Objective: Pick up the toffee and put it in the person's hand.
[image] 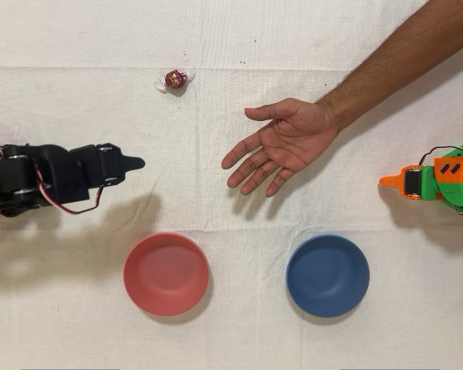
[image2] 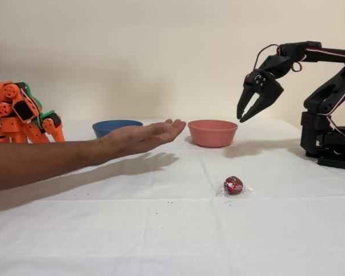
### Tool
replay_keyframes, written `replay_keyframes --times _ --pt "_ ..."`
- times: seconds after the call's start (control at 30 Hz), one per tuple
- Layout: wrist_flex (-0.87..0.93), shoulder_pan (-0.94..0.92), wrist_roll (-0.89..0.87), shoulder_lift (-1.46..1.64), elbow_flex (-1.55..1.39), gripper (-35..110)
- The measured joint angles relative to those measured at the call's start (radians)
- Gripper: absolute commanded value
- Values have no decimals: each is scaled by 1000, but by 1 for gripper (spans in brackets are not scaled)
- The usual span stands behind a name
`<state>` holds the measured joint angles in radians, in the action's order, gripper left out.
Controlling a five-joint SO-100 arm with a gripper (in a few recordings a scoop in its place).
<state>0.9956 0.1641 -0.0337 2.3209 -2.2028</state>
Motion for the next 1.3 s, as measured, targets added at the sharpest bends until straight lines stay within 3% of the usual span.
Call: replay_keyframes --times 0.83,1.3 --pt "25 304 72 -598 399 5" --pt "-18 324 37 -808 551 23"
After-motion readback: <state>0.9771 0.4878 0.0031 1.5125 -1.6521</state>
